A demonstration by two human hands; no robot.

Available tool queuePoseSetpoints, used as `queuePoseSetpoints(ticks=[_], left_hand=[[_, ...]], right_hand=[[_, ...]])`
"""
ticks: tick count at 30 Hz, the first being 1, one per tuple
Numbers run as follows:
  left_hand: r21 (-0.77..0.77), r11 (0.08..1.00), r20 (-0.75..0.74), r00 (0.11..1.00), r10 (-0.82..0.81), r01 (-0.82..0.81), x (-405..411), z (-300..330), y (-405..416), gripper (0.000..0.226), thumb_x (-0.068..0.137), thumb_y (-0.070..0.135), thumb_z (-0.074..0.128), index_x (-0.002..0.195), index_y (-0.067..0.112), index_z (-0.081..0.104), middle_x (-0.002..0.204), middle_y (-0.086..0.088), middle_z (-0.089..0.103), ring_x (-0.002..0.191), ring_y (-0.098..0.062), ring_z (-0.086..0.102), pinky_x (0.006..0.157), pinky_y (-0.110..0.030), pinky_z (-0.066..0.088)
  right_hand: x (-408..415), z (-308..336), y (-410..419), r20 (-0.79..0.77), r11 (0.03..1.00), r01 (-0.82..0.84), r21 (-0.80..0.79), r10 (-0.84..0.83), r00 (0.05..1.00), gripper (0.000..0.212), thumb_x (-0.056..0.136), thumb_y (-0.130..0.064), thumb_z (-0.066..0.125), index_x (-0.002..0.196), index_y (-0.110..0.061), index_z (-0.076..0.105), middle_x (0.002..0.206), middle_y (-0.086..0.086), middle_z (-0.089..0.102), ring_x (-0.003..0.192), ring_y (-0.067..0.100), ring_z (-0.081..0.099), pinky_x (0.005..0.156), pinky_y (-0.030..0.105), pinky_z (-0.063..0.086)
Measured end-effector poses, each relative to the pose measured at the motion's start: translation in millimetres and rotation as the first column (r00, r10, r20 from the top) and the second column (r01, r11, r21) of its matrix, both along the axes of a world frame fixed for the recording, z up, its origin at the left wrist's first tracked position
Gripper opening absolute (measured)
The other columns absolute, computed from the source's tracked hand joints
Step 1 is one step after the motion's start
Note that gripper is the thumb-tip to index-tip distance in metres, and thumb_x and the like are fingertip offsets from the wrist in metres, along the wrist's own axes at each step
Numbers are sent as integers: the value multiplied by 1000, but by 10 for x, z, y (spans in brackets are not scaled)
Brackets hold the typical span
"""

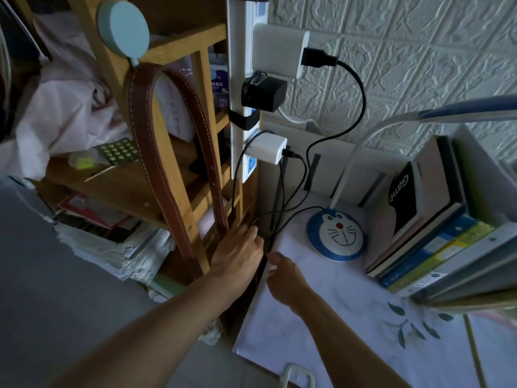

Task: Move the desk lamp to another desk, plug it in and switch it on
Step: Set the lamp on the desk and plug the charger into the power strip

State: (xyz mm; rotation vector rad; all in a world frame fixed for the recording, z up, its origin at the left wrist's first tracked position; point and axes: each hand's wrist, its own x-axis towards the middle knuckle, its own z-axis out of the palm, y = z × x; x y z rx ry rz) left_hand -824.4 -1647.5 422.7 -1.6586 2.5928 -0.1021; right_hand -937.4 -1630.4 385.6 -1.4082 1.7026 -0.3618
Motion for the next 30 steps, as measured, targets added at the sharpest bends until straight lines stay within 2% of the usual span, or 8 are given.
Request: queuePoseSetpoints(ticks=[5, 12, 18, 20, 23, 26, 28, 30], left_hand=[[51, 998, 57, 998, -23, 20, -16, -141, 47, 34, 90, -1, 43, 120, 6, 57, 126, -13, 54, 118, -29, 49, 99, -36, 40], [133, 990, 48, 997, -61, 54, -49, -233, 118, 33, 94, 7, 37, 122, 10, 54, 128, -10, 54, 117, -28, 50, 93, -37, 43], [-7, 998, -23, 997, -68, 68, -177, -57, 118, 30, 94, 12, 35, 123, 12, 43, 126, -11, 47, 114, -28, 49, 97, -38, 36], [-70, 997, -95, 995, -37, 30, -210, -27, 105, 29, 96, 16, 34, 124, 12, 40, 126, -12, 46, 109, -26, 51, 92, -34, 40], [-59, 994, -183, 980, 75, -87, -253, -81, 21, 44, 96, 21, 41, 137, 12, 29, 137, -13, 41, 117, -24, 52, 90, -29, 47], [50, 976, -120, 969, 216, -211, -310, -188, -86, 58, 98, 17, 37, 147, 4, 9, 149, -20, 31, 136, -32, 36, 107, -37, 39], [85, 965, -81, 964, 255, -248, -330, -267, -154, 45, 99, 13, 35, 141, 3, 23, 140, -19, 44, 130, -31, 44, 106, -35, 39], [123, 958, -101, 957, 272, -259, -305, -321, -192, 31, 98, 11, 35, 129, 7, 38, 127, -14, 56, 115, -26, 56, 96, -30, 45]], right_hand=[[-209, 4, 4, 42, 994, 112, -2, -112, 993, 57, 88, 1, 40, 142, -17, 35, 142, 12, 45, 123, 26, 51, 85, 32, 52], [-349, -37, 67, 50, 990, 143, -8, -142, 989, 57, 88, -4, 48, 142, -17, 34, 142, 9, 45, 109, 20, 54, 73, 25, 46], [-340, 176, -114, 227, 907, 404, -115, -372, 900, 61, 86, -31, 61, 140, -18, 33, 124, -1, 55, 95, 10, 50, 59, 12, 37], [-339, 266, -215, 276, 890, 438, -128, -392, 877, 65, 86, -36, 59, 141, -17, 30, 122, 0, 56, 96, 11, 51, 64, 17, 43], [-299, 350, -361, 347, 860, 505, -77, -451, 822, 64, 87, -36, 56, 141, -12, 32, 112, 6, 62, 104, 22, 61, 91, 43, 52], [-283, 395, -491, 375, 826, 557, -80, -493, 785, 36, 86, -26, 55, 117, -8, 53, 98, 13, 68, 85, 24, 67, 78, 38, 58], [-299, 366, -550, 395, 825, 557, -94, -482, 782, 14, 86, -13, 54, 92, -4, 64, 83, 14, 68, 63, 15, 65, 52, 18, 54], [-296, 315, -580, 404, 834, 548, -64, -480, 778, 17, 87, -4, 53, 74, -7, 64, 78, 11, 68, 60, 11, 66, 45, 10, 50]])
